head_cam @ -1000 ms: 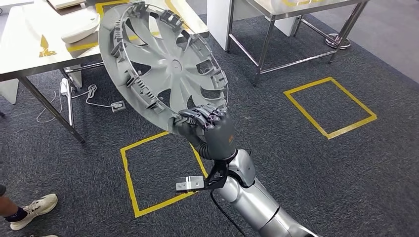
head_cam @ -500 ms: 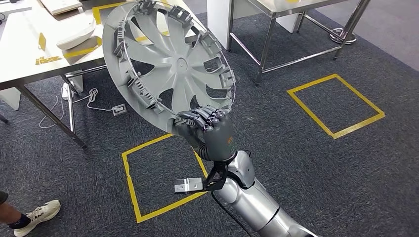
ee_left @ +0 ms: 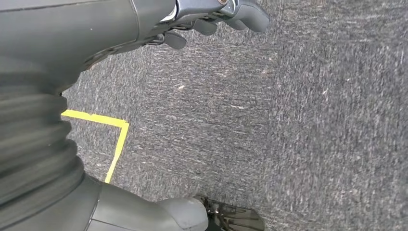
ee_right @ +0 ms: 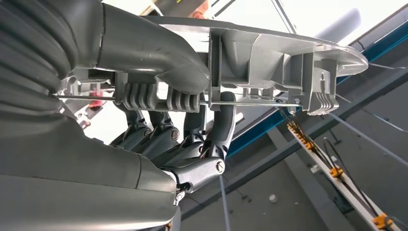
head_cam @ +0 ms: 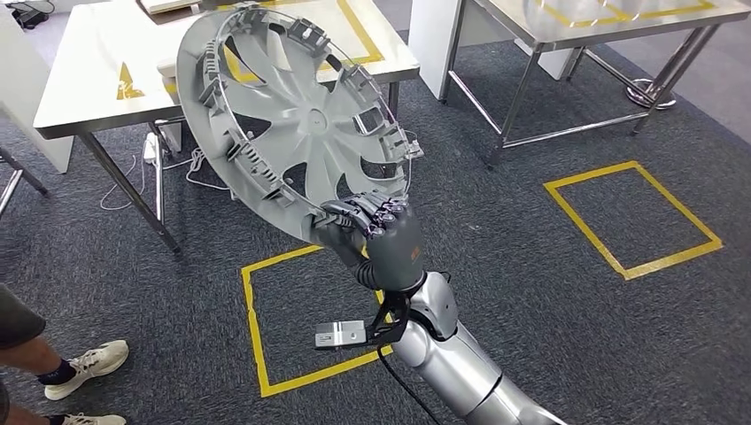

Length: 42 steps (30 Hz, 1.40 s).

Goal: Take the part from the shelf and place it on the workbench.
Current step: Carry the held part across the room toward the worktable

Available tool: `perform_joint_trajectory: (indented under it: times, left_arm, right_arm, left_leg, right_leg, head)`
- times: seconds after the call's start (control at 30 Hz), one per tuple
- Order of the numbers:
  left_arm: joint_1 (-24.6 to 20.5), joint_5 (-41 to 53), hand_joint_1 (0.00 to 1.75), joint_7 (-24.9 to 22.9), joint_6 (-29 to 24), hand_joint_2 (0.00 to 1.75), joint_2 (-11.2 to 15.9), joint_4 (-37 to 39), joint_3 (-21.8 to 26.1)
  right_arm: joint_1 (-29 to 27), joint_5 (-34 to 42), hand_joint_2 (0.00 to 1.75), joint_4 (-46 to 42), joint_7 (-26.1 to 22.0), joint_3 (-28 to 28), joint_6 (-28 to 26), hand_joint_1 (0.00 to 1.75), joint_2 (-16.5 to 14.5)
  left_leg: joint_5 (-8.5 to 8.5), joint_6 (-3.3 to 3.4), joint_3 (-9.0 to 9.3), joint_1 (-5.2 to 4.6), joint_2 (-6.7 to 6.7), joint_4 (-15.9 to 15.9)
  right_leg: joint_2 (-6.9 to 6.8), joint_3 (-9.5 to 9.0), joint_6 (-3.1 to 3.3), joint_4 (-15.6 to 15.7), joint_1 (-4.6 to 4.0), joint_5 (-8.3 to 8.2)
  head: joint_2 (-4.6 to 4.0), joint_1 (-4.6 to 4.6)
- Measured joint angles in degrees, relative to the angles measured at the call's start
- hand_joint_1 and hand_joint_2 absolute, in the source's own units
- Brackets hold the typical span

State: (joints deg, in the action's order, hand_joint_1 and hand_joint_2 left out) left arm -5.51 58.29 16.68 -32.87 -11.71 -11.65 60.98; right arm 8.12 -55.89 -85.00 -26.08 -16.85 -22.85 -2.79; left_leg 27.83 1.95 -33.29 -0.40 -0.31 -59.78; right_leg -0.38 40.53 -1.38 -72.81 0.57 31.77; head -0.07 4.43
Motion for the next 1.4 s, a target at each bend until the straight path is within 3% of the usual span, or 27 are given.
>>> perform_joint_trajectory:
  times: [0.07, 0.1, 0.17, 0.23, 0.3, 0.4, 0.43, 0.47, 0.5, 0.57, 0.63, 0.73, 0.8, 0.83, 0.9, 0.93, 0.97, 1.0, 1.07, 1.1, 1.17, 1.3, 1.33, 1.4]
  left_arm:
    - [0.0, 0.0, 0.0, 0.2, 0.0, 1.75, -0.1, 0.0, 0.0]
    - [0.0, 0.0, 0.0, 0.2, 0.0, 1.75, -0.1, 0.1, 0.0]
    - [-0.1, 0.0, 0.0, 0.3, 0.1, 1.75, -0.1, 0.1, 0.0]
    - [-0.1, 0.0, 0.0, 0.4, 0.1, 1.75, -0.1, 0.1, 0.0]
    - [-0.1, 0.0, 0.0, 0.4, 0.1, 1.75, -0.1, 0.0, 0.0]
    - [-0.1, 0.0, 0.0, 0.3, 0.1, 1.75, -0.1, 0.0, 0.0]
    - [0.0, 0.0, 0.0, 0.2, 0.1, 1.75, 0.0, 0.0, 0.0]
    - [0.0, 0.0, 0.0, 0.1, 0.1, 1.75, 0.0, 0.0, 0.1]
    - [0.1, 0.0, 0.0, 0.0, 0.1, 1.75, 0.0, 0.0, 0.1]
    - [0.1, 0.0, 0.0, -0.1, 0.2, 1.75, 0.0, 0.0, 0.1]
    - [0.0, 0.0, 0.0, -0.1, 0.3, 1.75, -0.1, 0.1, 0.1]
    - [0.1, 0.0, 0.0, -0.2, 0.4, 1.75, -0.1, 0.2, 0.1]
    - [0.1, 0.0, 0.0, -0.3, 0.4, 1.75, -0.1, 0.2, 0.1]
    - [0.1, 0.0, 0.0, -0.3, 0.4, 1.75, -0.1, 0.2, 0.1]
    - [0.1, 0.0, 0.0, -0.4, 0.4, 1.75, -0.1, 0.2, 0.1]
    - [0.1, 0.0, 0.0, -0.5, 0.4, 1.75, -0.1, 0.2, 0.1]
    - [0.2, 0.0, 0.0, -0.5, 0.4, 1.75, -0.1, 0.2, 0.1]
    - [0.2, 0.0, 0.0, -0.5, 0.4, 1.75, -0.1, 0.2, 0.1]
    - [0.2, 0.1, 0.0, -0.4, 0.4, 1.75, -0.2, 0.2, 0.1]
    - [0.2, 0.1, 0.0, -0.4, 0.4, 1.75, -0.2, 0.2, 0.1]
    - [0.2, 0.1, 0.0, -0.2, 0.4, 1.75, -0.2, 0.1, 0.1]
    - [0.1, 0.1, 0.0, 0.3, 0.5, 1.75, -0.2, 0.1, 0.1]
    - [0.0, 0.1, 0.0, 0.3, 0.6, 1.75, -0.2, 0.1, 0.1]
    - [0.0, 0.1, 0.0, 0.4, 0.6, 1.75, -0.2, 0.1, 0.1]
  right_arm:
    - [-0.1, 0.1, 1.75, 0.0, -0.1, 0.0, -0.1, 1.75, 0.0]
    - [-0.1, 0.1, 1.75, -0.1, -0.1, 0.0, -0.1, 1.75, 0.0]
    - [-0.1, 0.1, 1.75, -0.2, -0.3, 0.0, -0.1, 1.75, 0.0]
    - [-0.2, 0.1, 1.75, -0.4, -0.4, 0.0, -0.2, 1.75, 0.0]
    - [-0.3, 0.2, 1.75, -0.5, -0.3, 0.0, -0.2, 1.75, 0.0]
    - [-0.3, 0.2, 1.75, -0.5, -0.3, 0.0, -0.2, 1.75, 0.0]
    - [-0.3, 0.2, 1.75, -0.5, -0.3, 0.0, -0.2, 1.75, 0.0]
    - [-0.3, 0.2, 1.75, -0.5, -0.3, 0.0, -0.1, 1.75, 0.0]
    - [-0.3, 0.2, 1.75, -0.5, -0.3, 0.0, -0.1, 1.75, 0.0]
    - [-0.3, 0.3, 1.75, -0.5, -0.3, 0.0, 0.0, 1.75, 0.0]
    - [-0.3, 0.3, 1.75, -0.5, -0.4, 0.0, 0.0, 1.75, 0.0]
    - [-0.2, 0.3, 1.75, -0.5, -0.4, 0.0, 0.0, 1.75, 0.0]
    - [-0.2, 0.4, 1.75, -0.6, -0.4, 0.0, 0.0, 1.75, 0.0]
    - [-0.2, 0.4, 1.75, -0.6, -0.4, 0.0, 0.0, 1.75, 0.1]
    - [-0.3, 0.6, 1.75, -0.6, -0.5, 0.0, 0.1, 1.75, 0.1]
    - [-0.4, 0.7, 1.75, -0.5, -0.6, 0.0, 0.1, 1.75, 0.1]
    - [-0.4, 0.9, 1.75, -0.5, -0.6, 0.0, 0.1, 1.75, 0.1]
    - [-0.5, 1.1, 1.75, -0.5, -0.6, 0.0, 0.1, 1.75, 0.1]
    - [-0.5, 1.4, 1.75, -0.5, -0.6, 0.1, 0.2, 1.75, 0.1]
    - [-0.5, 1.5, 1.75, -0.5, -0.7, 0.1, 0.2, 1.75, 0.1]
    - [-0.4, 1.6, 1.75, -0.5, -0.7, 0.2, 0.2, 1.75, 0.1]
    - [-0.5, 1.9, 1.75, -0.5, -0.6, 0.3, 0.2, 1.75, 0.1]
    - [-0.5, 1.9, 1.75, -0.5, -0.6, 0.3, 0.2, 1.75, 0.1]
    - [-0.5, 2.0, 1.75, -0.5, -0.7, 0.3, 0.2, 1.75, 0.1]
  left_leg:
    - [0.78, -0.29, 0.84, -0.19, -0.26, -0.1]
    - [1.05, -0.53, 0.97, -0.23, -0.34, -0.1]
    - [1.32, -1.11, 0.92, -0.23, -0.39, -0.1]
    - [1.6, -1.76, 1.07, -0.17, -0.31, 0.0]
    - [2.92, -2.52, 0.15, -0.18, -0.17, -2.4]
    - [6.53, -3.5, -5.77, 0.45, -0.05, -12.8]
    - [6.65, -3.73, -7.43, 0.67, -0.05, -15.1]
    - [5.57, -3.91, -8.11, 0.85, -0.04, -15.4]
    - [3.41, -4.03, -7.62, 0.98, -0.02, -13.3]
    - [-1.31, -4.15, -4.72, 1.11, 0.06, -5.8]
    - [-2.58, -3.59, -2.68, 1.03, 0.07, -1.0]
    - [-1.79, -2.09, -2.28, 0.86, -0.04, -0.3]
    - [-1.54, -1.19, -1.84, 0.97, -0.07, -0.1]
    - [-1.39, -0.83, -1.61, 1.01, -0.06, 0.0]
    - [-0.94, -0.42, -1.23, 0.89, -0.06, 0.0]
    - [-0.69, -0.34, -0.96, 0.81, -0.08, 0.0]
    - [-0.39, -0.33, -0.58, 0.75, -0.13, 0.0]
    - [-0.07, -0.4, -0.11, 0.72, -0.2, 0.0]
    - [0.66, -0.67, 0.86, 0.67, -0.29, 0.0]
    - [1.0, -0.93, 1.21, 0.59, -0.29, 0.0]
    - [1.42, -1.51, 1.49, 0.45, -0.11, 0.1]
    - [2.59, -2.79, 1.39, 0.4, 0.4, -1.0]
    - [3.72, -3.1, 0.27, 0.46, 0.4, -3.4]
    - [6.57, -3.56, -3.81, 0.7, 0.36, -10.8]
  right_leg:
    - [0.03, -2.69, 0.98, 8.0, -0.45, -4.89]
    - [0.06, -3.8, 1.37, 10.9, -0.68, -6.01]
    - [0.19, -4.55, 1.8, 12.8, -1.01, -5.9]
    - [0.35, -5.01, 2.08, 13.4, -0.83, -5.77]
    - [0.33, -5.95, 2.57, 14.1, -0.38, -5.58]
    - [0.25, -6.98, 3.04, 14.3, -0.11, -4.87]
    - [0.31, -7.34, 3.02, 14.2, -0.07, -4.56]
    - [0.39, -7.79, 2.9, 14.2, 0.01, -4.2]
    - [0.47, -8.31, 2.72, 14.2, 0.12, -3.81]
    - [0.56, -9.27, 2.11, 14.0, 0.27, -2.88]
    - [0.62, -9.43, 1.4, 13.7, 0.17, -2.23]
    - [0.64, -9.41, 0.41, 13.8, 0.12, -1.89]
    - [0.59, -8.52, -0.19, 11.6, 0.24, -0.7]
    - [0.56, -7.04, -0.4, 8.8, 0.28, 0.53]
    - [0.56, -2.41, -0.61, 0.8, 0.27, 3.31]
    - [0.56, -0.34, -0.62, -2.1, 0.26, 3.73]
    - [0.56, 0.8, -0.54, -3.1, 0.26, 2.93]
    - [0.56, 0.73, -0.39, -1.6, 0.25, 0.94]
    - [0.29, -2.01, 0.17, 6.0, 0.1, -4.13]
    - [0.06, -3.53, 0.46, 9.6, -0.11, -5.58]
    - [-0.21, -4.93, 0.91, 12.9, -0.51, -6.07]
    - [0.62, -5.73, 1.97, 13.9, -0.16, -5.81]
    - [0.79, -6.1, 2.3, 14.1, 0.03, -5.73]
    - [1.27, -6.51, 2.72, 14.1, 0.1, -5.36]
  head:
    - [0.0, -0.11]
    - [0.0, -0.18]
    - [0.0, -0.32]
    - [0.0, -0.19]
    - [0.0, -0.33]
    - [0.0, -0.54]
    - [0.0, -0.55]
    - [0.0, -0.55]
    - [0.0, -0.54]
    - [0.0, -0.6]
    - [0.0, -0.72]
    - [0.0, -0.41]
    - [0.0, -0.25]
    - [0.0, -0.12]
    - [0.0, 0.02]
    - [0.0, 0.03]
    - [0.0, 0.04]
    - [0.0, 0.05]
    - [0.0, 0.07]
    - [0.0, 0.04]
    - [0.0, -0.05]
    - [0.0, -0.19]
    - [0.0, -0.28]
    - [0.0, -0.39]
